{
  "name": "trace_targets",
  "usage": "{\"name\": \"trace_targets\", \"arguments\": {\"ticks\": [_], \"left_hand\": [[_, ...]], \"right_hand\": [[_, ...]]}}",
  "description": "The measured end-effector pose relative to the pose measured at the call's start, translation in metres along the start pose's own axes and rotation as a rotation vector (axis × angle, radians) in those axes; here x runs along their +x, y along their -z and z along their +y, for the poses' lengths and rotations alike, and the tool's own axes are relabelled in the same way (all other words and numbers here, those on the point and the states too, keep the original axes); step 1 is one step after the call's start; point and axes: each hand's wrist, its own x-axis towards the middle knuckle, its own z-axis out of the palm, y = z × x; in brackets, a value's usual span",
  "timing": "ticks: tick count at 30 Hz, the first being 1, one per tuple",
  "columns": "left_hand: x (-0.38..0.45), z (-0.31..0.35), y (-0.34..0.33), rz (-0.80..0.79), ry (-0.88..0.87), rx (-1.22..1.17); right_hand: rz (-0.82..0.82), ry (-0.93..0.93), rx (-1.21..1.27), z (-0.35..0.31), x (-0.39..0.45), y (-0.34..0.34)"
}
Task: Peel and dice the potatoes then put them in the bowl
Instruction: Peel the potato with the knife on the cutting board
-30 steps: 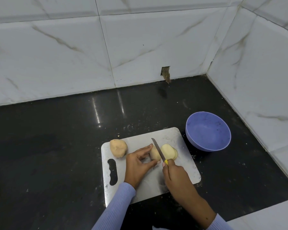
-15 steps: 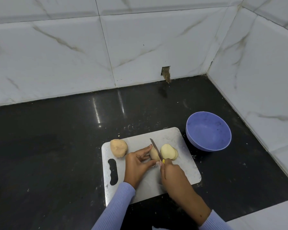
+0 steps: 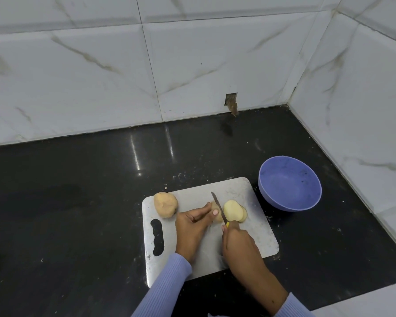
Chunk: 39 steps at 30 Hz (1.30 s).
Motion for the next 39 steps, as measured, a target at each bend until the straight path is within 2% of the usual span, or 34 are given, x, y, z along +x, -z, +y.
{"name": "trace_targets", "arguments": {"ticks": [8, 18, 22, 27, 39], "left_hand": [[0.0, -0.002, -0.006, 0.054, 0.082, -0.054], [0.001, -0.004, -0.012, 0.123, 0.001, 0.019], [0.002, -0.005, -0.012, 0.134, -0.013, 0.044], [0.001, -0.007, -0.018, 0.125, -0.017, 0.062], [0.002, -0.005, -0.015, 0.155, -0.036, 0.072]], "right_hand": [[-0.023, -0.007, -0.003, -0.004, 0.01, 0.0], [-0.015, -0.018, -0.011, -0.002, 0.001, -0.002], [-0.074, -0.08, 0.071, -0.006, 0.01, -0.001], [-0.104, -0.02, -0.004, -0.005, 0.012, -0.004], [-0.156, -0.05, 0.027, 0.008, -0.008, -0.007]]}}
